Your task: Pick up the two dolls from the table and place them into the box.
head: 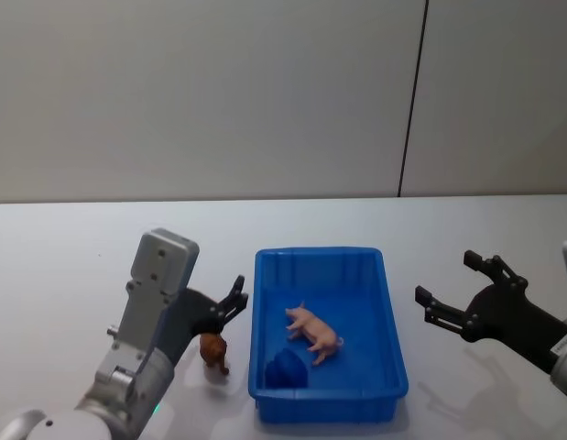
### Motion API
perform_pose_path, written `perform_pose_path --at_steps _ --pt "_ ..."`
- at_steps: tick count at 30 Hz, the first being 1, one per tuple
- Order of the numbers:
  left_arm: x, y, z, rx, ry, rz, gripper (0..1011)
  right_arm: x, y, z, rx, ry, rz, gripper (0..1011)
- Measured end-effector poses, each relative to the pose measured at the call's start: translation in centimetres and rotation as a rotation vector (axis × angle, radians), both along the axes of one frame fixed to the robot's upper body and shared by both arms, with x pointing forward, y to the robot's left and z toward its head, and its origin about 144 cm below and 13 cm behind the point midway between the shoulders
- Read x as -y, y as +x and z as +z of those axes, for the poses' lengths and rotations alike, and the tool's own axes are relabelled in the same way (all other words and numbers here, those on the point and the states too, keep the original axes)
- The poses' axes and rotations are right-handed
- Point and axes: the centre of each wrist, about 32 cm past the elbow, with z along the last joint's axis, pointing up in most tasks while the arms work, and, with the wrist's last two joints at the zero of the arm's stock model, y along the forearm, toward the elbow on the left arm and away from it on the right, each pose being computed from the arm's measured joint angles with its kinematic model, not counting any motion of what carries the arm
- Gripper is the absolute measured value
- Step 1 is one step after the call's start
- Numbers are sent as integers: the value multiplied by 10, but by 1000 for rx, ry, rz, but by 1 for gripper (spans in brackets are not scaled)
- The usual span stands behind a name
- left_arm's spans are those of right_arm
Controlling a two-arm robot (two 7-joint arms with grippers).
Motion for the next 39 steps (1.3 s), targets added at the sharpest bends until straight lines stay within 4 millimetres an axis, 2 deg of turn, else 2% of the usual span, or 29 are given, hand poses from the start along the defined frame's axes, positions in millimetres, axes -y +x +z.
perform_pose_path --at_steps 18,39 --pt "-11 -21 -15 -104 4 -31 1001 1 -1 0 1 0 -1 1001" --pt "-25 -23 -36 -162 10 -49 1001 1 -1 0 1 0 0 1001"
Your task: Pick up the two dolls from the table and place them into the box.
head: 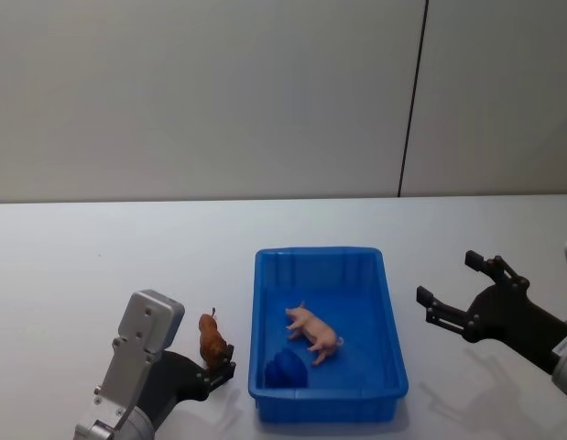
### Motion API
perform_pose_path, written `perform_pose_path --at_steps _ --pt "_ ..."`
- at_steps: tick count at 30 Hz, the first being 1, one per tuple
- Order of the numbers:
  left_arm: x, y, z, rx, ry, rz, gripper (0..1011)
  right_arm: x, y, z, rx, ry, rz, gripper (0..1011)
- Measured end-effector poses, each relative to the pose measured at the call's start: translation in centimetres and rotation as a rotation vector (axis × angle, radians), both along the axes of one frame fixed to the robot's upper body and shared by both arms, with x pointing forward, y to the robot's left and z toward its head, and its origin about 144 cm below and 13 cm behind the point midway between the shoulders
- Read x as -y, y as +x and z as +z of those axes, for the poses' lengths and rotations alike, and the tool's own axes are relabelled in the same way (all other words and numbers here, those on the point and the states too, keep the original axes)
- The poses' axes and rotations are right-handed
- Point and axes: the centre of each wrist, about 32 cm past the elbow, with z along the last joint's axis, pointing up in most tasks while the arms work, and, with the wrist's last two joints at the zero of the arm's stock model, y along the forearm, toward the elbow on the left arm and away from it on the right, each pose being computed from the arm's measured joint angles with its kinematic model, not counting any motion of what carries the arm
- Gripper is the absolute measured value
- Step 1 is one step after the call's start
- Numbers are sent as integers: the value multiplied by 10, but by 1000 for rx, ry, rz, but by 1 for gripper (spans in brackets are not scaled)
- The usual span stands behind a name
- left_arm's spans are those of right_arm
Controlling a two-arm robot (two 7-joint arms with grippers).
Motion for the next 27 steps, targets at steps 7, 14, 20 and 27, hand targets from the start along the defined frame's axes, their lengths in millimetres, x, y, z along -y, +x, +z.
perform_pose_path --at_steps 7,14,20,27 --pt "-3 5 -5 0 7 -14 1001 0 0 0 0 0 0 1001" --pt "-6 12 -11 6 7 -43 1001 0 0 0 0 0 0 1001" --pt "-7 18 -15 7 6 -66 1001 0 0 0 0 0 0 1001" --pt "-8 24 -20 2 11 -84 1001 0 0 0 0 0 0 1001"
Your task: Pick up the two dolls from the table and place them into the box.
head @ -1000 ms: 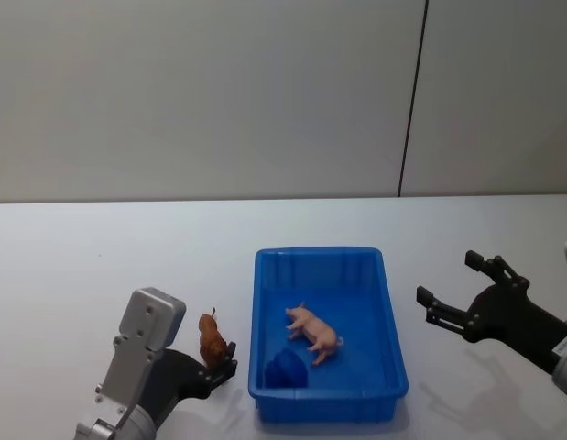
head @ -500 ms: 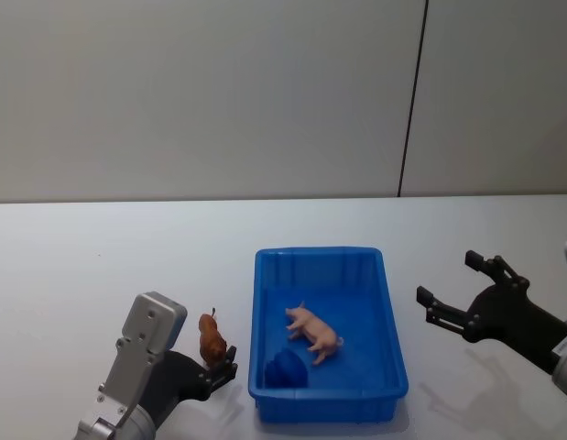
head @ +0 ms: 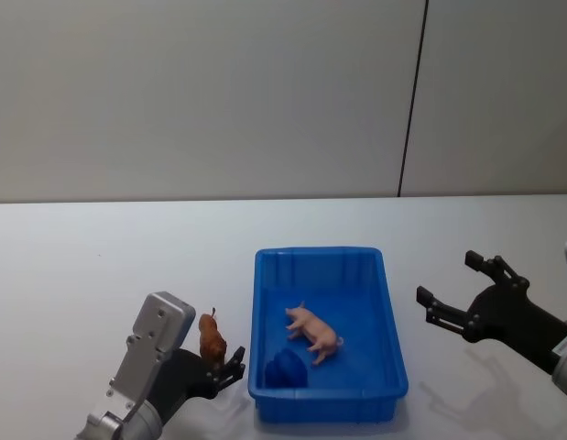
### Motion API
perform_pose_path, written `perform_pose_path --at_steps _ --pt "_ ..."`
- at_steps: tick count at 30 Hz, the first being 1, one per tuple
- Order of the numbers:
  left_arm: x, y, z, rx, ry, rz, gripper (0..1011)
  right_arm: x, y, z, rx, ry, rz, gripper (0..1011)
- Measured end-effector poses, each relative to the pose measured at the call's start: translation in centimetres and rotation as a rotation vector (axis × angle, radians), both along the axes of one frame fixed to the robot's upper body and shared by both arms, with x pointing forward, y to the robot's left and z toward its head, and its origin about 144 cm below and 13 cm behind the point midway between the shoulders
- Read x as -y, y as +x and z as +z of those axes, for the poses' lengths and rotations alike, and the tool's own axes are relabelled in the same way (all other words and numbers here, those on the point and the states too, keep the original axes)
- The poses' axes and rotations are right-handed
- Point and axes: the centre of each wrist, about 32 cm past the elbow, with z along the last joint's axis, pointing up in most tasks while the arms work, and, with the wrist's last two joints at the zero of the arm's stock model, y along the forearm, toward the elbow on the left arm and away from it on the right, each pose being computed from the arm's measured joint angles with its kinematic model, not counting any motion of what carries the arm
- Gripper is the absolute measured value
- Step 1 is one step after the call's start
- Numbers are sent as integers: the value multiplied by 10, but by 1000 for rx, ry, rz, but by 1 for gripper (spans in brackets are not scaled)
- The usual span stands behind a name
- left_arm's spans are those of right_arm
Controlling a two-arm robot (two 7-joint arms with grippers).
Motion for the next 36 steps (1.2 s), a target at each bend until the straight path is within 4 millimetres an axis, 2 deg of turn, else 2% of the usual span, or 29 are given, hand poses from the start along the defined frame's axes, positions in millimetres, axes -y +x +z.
perform_pose_path --at_steps 5,12,25,36 --pt "-1 3 -2 -4 5 -3 1001 0 0 0 0 0 0 1001" --pt "-1 6 -4 -12 12 -5 880 0 0 0 0 0 0 1001" --pt "-1 10 -6 -19 21 -4 476 0 0 0 0 0 0 1001" --pt "-4 12 -5 -13 28 -8 452 0 0 0 0 0 0 1001"
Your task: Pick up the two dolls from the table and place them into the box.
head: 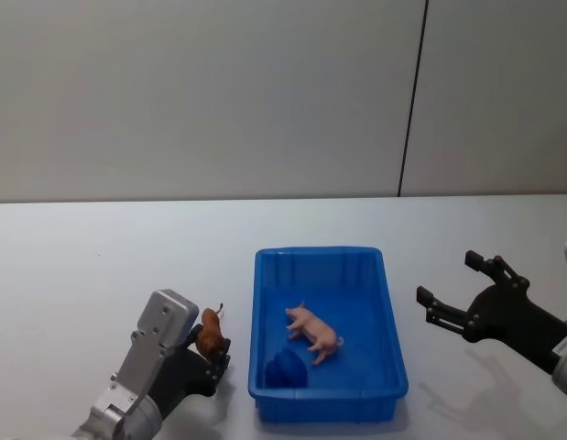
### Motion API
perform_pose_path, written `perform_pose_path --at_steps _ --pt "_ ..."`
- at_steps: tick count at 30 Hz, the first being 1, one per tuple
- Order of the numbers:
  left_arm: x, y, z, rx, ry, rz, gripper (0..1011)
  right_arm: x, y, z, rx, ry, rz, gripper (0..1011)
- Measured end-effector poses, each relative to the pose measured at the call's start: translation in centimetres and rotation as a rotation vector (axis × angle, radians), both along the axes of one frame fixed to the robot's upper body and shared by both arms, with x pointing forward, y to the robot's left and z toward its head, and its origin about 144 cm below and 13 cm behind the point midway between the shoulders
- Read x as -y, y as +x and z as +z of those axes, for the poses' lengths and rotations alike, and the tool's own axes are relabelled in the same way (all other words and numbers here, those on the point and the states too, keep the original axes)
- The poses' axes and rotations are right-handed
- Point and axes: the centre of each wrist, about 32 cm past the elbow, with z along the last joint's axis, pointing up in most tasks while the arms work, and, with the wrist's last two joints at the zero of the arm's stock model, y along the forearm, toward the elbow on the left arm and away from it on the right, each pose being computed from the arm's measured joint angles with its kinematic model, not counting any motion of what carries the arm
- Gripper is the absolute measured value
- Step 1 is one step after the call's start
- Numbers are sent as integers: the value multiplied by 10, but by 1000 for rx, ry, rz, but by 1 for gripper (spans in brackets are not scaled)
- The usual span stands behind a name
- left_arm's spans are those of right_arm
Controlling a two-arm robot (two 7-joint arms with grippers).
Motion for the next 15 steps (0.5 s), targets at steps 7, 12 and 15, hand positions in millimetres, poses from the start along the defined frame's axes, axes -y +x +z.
perform_pose_path --at_steps 7,12,15 --pt "-2 4 10 42 6 -1 452 0 0 0 0 0 0 1001" --pt "-3 9 24 96 12 -2 452 0 0 0 0 0 0 1001" --pt "-3 14 35 136 15 -4 452 0 0 0 0 0 0 1001"
